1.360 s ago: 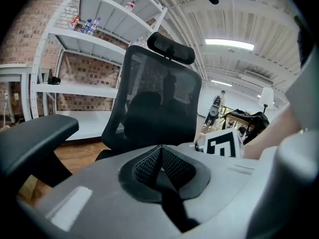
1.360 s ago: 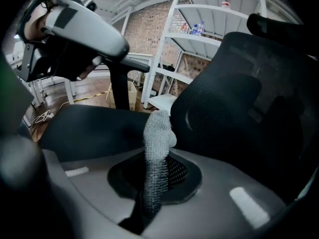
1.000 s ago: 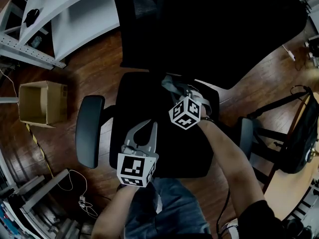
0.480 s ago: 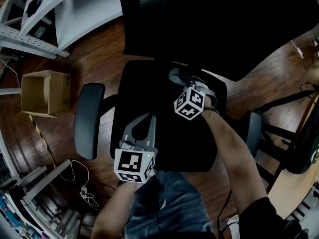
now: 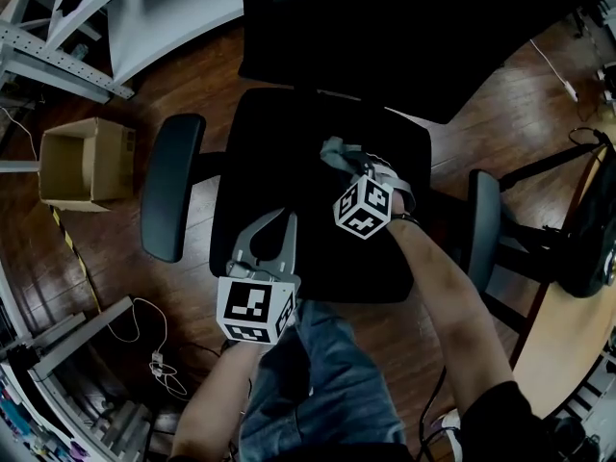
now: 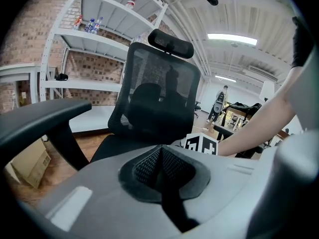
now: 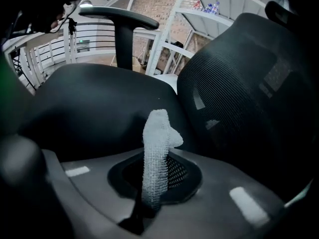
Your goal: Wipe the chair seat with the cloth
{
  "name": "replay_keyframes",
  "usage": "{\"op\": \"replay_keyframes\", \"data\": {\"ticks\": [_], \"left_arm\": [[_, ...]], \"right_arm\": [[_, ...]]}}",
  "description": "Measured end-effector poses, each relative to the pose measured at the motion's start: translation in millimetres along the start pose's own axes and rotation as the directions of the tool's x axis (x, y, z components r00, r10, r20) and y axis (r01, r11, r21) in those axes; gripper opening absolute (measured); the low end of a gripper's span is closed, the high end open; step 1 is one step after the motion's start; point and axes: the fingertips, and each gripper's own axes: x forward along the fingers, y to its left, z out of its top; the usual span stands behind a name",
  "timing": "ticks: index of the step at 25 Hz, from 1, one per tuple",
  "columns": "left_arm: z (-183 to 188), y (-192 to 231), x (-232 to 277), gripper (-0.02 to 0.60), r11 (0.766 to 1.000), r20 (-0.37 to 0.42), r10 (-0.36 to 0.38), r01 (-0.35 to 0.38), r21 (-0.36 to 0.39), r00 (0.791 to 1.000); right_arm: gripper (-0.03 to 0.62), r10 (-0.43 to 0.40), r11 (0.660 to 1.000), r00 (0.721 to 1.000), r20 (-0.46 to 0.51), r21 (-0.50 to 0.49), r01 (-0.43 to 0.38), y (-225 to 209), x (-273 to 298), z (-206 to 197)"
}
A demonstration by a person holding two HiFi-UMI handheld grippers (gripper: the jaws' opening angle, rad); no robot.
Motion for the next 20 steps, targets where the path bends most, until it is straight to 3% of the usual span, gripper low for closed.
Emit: {"op": "replay_keyframes", "data": {"ticks": [13, 20], "left_arm": [[-37, -21, -53, 0.003, 1.0, 0.008, -0.024, 0.024, 0.006, 1.0], [-44, -26, -71, 0.003, 0.999, 0.022, -0.032, 0.031, 0.009, 0.999]], "right_arm": [[0.017, 0.024, 0.999, 0.998, 0.051, 0.045, -0.026, 112, -62, -5], [0.017, 0.097, 0.993, 0.992, 0.078, 0.055, -0.101, 188, -96, -5]]}}
